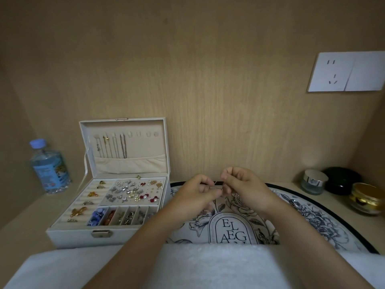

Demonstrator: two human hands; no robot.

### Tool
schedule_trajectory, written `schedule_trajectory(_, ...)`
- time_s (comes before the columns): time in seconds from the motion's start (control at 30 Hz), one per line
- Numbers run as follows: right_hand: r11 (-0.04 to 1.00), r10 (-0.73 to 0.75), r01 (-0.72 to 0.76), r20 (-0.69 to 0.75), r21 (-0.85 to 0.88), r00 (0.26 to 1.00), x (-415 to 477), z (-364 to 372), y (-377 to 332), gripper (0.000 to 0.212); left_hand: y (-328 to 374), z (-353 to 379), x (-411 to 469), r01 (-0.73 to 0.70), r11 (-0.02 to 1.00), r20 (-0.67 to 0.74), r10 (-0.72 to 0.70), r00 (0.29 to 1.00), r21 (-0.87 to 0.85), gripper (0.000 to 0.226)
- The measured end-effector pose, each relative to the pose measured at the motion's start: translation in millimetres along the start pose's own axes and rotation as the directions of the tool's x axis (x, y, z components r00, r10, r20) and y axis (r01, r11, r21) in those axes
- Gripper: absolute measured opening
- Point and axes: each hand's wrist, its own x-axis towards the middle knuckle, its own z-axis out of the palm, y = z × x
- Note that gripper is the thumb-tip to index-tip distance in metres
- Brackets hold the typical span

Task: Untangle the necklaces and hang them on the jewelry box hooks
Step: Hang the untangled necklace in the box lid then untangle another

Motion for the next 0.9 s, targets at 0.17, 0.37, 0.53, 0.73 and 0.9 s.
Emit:
schedule_trajectory(0.17, 0.998, 0.016, -0.021, 0.069, 0.064, 0.997, -3.6, -15.4, -4.8, 0.006, 23.4, -32.7, -8.5, -0.038, 0.998, 0.076, 0.033, 0.997, 0.054, 0.021)
schedule_trajectory(0.37, 0.995, 0.006, -0.014, -0.087, -0.096, 0.996, -4.9, -20.4, -10.0, 0.005, 27.9, -73.9, -7.8, -0.025, 0.899, 0.066, 0.060, 0.996, -0.436, 0.026)
schedule_trajectory(0.53, 0.984, -0.035, 0.001, -0.190, -0.178, 0.981, -3.2, -22.2, -8.5, 0.016, 29.2, -94.7, -10.0, -0.024, 0.685, 0.065, 0.104, 0.992, -0.728, 0.025)
schedule_trajectory(0.73, 0.982, -0.029, 0.001, -0.143, -0.187, 0.989, -0.9, -17.4, -4.6, 0.019, 24.5, -94.2, -11.8, -0.042, 0.462, 0.077, 0.235, 0.969, -0.886, 0.021)
schedule_trajectory(0.9, 0.985, 0.068, -0.073, -0.039, -0.158, 0.997, -5.6, -11.1, -0.3, 0.028, 29.0, -88.0, -10.8, -0.184, 0.242, -0.120, 0.258, 0.959, -0.952, 0.019)
